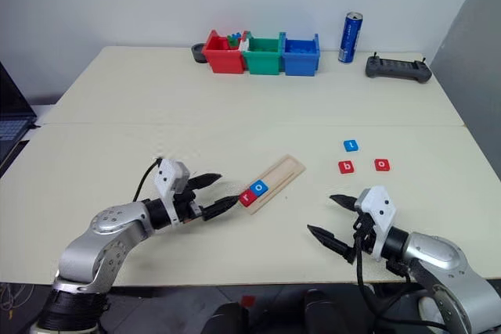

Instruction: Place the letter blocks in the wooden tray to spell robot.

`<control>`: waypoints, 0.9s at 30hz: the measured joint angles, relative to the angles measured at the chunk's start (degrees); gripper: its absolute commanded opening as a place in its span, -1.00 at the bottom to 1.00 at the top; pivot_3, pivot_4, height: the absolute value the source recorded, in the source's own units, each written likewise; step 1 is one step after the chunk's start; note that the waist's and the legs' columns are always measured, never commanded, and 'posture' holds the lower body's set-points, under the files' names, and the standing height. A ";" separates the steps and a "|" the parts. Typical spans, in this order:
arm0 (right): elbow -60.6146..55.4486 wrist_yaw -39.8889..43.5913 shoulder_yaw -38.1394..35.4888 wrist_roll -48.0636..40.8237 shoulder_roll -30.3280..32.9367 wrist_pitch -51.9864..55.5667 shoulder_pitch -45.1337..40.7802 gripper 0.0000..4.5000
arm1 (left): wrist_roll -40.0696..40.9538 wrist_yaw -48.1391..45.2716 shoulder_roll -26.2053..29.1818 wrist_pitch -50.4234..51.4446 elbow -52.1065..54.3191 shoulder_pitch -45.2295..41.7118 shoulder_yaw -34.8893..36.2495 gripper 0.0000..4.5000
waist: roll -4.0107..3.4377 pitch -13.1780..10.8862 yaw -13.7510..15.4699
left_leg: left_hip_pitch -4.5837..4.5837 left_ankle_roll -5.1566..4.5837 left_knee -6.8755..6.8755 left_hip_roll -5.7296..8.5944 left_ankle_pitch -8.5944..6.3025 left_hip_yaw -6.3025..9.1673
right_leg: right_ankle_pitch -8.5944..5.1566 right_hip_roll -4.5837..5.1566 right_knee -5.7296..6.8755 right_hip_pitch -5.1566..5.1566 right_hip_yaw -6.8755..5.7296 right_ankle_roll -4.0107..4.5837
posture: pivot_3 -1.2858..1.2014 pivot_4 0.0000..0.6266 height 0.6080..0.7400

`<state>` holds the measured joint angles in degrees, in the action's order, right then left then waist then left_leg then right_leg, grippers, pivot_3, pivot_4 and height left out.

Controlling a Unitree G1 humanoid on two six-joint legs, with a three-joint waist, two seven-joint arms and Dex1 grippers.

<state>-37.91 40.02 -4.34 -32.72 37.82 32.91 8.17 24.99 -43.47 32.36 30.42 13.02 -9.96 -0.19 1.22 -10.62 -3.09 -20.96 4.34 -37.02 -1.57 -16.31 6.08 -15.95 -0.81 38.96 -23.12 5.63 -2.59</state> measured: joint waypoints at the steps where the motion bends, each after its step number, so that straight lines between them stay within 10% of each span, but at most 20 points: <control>1: -0.25 0.01 0.01 -0.11 0.01 0.22 -0.03 1.00 | -0.65 0.37 -0.16 0.24 -0.02 -0.28 -0.94 1.00 | 0.00 0.00 0.01 | 0.00 0.00 0.00 0.00 0.00 0.00 | 0.00 0.00 0.00 0.00 0.00 0.00 | 0.03 -0.52 1.00; 27: -4.29 -0.47 1.29 -0.09 -0.74 -0.85 4.88 1.00 | -10.62 4.74 -4.65 2.14 -1.31 -3.19 -9.43 1.00 | 0.01 0.00 0.28 | 0.00 0.00 -0.01 0.00 0.00 0.01 | 0.00 0.00 0.00 0.00 0.00 -0.01 | 0.03 -0.52 1.00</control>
<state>-42.20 39.55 -3.05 -32.81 37.08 32.06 13.05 14.37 -38.73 27.70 32.56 11.71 -13.15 -9.62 1.22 -10.62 -2.81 -20.96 4.35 -37.03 -1.57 -16.31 6.09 -15.95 -0.80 38.97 -23.12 5.64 -2.60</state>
